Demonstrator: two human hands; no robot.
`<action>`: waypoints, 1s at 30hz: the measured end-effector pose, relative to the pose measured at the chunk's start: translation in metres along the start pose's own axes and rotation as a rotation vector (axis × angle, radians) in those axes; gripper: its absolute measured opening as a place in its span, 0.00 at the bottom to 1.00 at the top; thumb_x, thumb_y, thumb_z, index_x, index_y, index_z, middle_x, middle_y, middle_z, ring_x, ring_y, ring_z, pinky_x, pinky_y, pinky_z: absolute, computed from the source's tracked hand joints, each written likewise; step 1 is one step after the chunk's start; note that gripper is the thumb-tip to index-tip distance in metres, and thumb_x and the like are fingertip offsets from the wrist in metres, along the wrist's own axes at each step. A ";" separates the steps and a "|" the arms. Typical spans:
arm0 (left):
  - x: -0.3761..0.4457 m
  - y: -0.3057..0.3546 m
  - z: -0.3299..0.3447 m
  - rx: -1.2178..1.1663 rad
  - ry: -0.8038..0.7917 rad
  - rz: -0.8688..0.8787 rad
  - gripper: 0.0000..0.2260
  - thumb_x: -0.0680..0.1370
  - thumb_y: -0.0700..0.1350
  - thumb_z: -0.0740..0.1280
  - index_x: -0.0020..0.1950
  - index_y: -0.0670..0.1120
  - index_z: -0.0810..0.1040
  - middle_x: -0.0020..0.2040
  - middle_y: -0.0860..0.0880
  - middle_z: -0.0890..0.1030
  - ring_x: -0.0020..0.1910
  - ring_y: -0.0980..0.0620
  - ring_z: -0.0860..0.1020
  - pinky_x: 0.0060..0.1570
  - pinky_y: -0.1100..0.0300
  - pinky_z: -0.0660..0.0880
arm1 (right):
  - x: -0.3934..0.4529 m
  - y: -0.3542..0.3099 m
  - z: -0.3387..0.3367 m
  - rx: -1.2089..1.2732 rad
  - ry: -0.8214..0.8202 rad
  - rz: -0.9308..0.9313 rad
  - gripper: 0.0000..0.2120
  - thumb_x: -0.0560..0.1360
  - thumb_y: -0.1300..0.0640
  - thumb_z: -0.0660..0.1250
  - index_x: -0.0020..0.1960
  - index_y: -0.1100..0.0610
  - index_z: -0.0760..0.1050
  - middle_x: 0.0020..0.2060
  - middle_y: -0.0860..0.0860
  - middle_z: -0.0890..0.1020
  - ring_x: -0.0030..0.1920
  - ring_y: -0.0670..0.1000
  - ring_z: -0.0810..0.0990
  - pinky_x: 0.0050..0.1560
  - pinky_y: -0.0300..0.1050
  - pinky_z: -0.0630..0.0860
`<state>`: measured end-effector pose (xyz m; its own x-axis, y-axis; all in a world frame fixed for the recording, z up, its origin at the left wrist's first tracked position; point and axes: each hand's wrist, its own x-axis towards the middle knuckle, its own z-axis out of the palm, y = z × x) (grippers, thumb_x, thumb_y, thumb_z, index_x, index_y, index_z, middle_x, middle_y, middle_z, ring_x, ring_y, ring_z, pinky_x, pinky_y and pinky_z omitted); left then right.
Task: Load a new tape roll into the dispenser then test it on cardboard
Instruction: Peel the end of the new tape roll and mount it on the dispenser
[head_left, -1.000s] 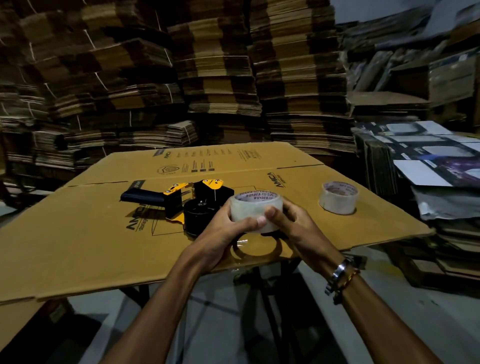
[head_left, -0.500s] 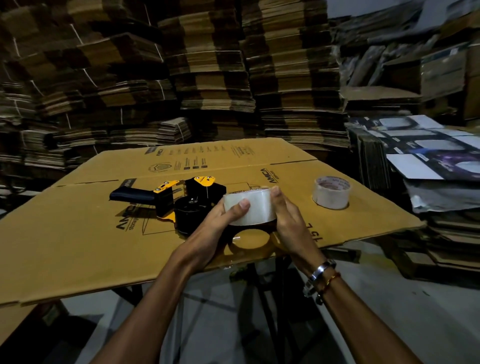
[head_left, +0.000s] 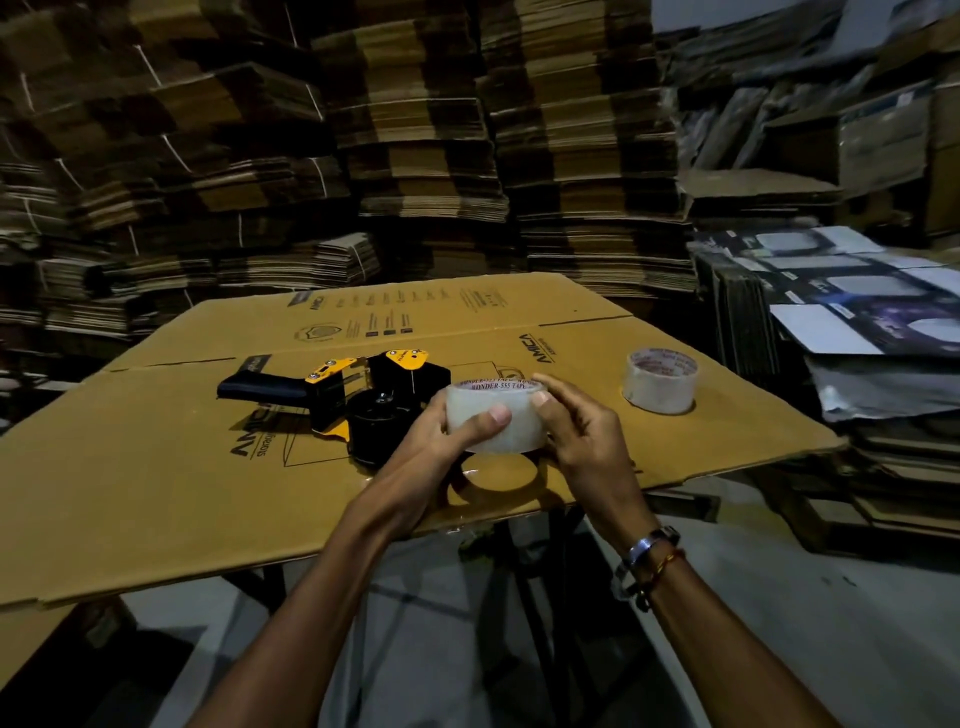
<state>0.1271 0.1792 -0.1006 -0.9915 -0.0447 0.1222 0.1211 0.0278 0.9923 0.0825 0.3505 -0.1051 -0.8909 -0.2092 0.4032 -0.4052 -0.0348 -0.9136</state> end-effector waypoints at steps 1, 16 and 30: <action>-0.001 0.001 0.001 0.002 0.010 0.000 0.32 0.69 0.60 0.75 0.69 0.51 0.73 0.62 0.45 0.81 0.58 0.45 0.82 0.57 0.39 0.80 | 0.000 0.000 0.001 -0.022 0.006 -0.015 0.31 0.73 0.37 0.64 0.69 0.56 0.76 0.63 0.53 0.81 0.63 0.51 0.81 0.59 0.61 0.80; 0.000 0.002 0.005 -0.123 0.081 0.014 0.24 0.65 0.55 0.65 0.61 0.54 0.74 0.58 0.40 0.76 0.50 0.41 0.77 0.39 0.52 0.72 | 0.002 0.006 0.000 -0.088 -0.043 -0.035 0.37 0.72 0.36 0.63 0.73 0.58 0.72 0.66 0.54 0.79 0.63 0.49 0.80 0.59 0.56 0.82; -0.004 0.002 -0.005 -0.204 0.105 0.096 0.24 0.77 0.40 0.70 0.73 0.51 0.73 0.66 0.45 0.79 0.59 0.47 0.82 0.53 0.58 0.81 | 0.004 -0.002 0.000 -0.157 -0.126 -0.027 0.38 0.72 0.37 0.69 0.76 0.52 0.64 0.63 0.46 0.78 0.61 0.39 0.78 0.60 0.42 0.79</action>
<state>0.1320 0.1750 -0.0988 -0.9658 -0.1557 0.2072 0.2321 -0.1645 0.9587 0.0801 0.3496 -0.1015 -0.8508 -0.3309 0.4082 -0.4640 0.1086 -0.8792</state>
